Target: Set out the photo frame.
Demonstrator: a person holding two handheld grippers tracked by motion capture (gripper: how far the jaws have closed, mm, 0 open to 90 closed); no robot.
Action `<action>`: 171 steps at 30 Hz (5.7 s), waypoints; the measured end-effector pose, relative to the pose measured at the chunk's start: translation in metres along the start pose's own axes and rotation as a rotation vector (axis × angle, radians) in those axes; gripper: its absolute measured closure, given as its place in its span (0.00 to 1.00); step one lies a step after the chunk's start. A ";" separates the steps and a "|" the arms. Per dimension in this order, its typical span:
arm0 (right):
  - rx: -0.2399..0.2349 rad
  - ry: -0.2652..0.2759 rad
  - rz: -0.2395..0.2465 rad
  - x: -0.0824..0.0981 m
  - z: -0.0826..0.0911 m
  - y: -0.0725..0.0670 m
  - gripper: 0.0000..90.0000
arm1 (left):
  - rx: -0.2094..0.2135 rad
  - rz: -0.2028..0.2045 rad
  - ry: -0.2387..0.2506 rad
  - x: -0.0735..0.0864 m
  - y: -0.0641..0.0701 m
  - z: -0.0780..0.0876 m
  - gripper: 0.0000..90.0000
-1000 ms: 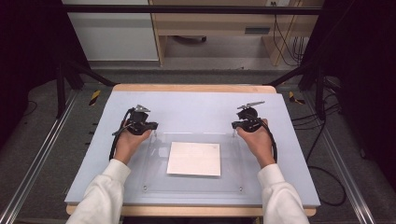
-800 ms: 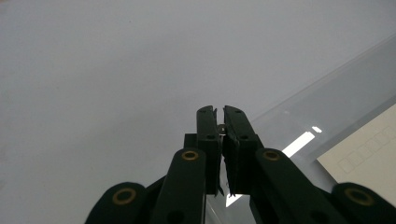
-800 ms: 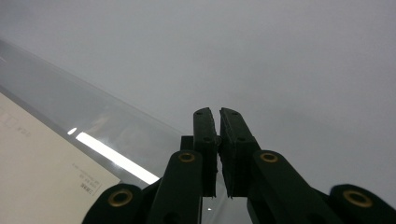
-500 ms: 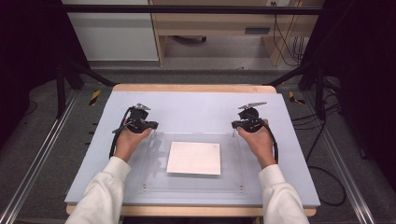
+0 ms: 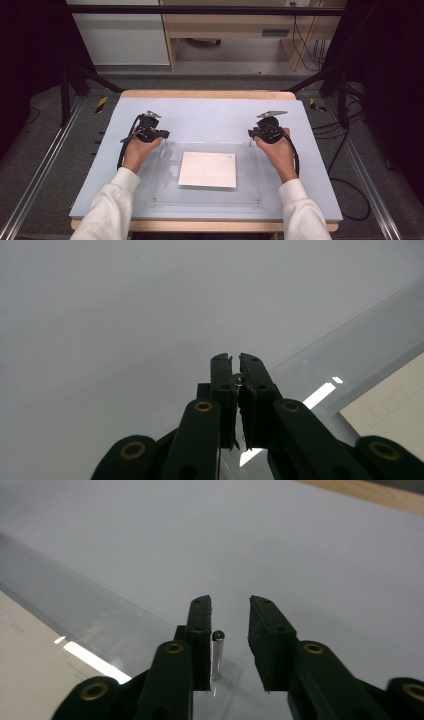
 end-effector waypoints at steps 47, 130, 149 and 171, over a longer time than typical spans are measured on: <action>0.001 0.128 0.422 0.165 0.159 -0.074 0.21 | 0.012 0.018 -0.027 -0.002 -0.002 -0.004 0.94; -0.069 0.229 0.649 0.136 0.141 -0.106 0.61 | -0.064 -0.041 0.169 0.002 -0.009 0.024 0.70; -0.070 0.248 0.617 0.120 0.148 -0.104 0.64 | 0.005 -0.150 0.353 0.019 0.028 0.100 0.61; -0.087 0.223 0.572 0.083 0.157 -0.098 0.68 | 0.130 -0.311 0.443 0.028 0.084 0.180 0.56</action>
Point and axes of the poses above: each handheld gripper's, and its own axes: z roughly backward along the jaws, x roughly out of its underside, y roughly to its right, the point moved 5 cm from there along -z, roughly forward along the jaws, and after that the axes turned 7 degrees about y, right-handed, at the moved point
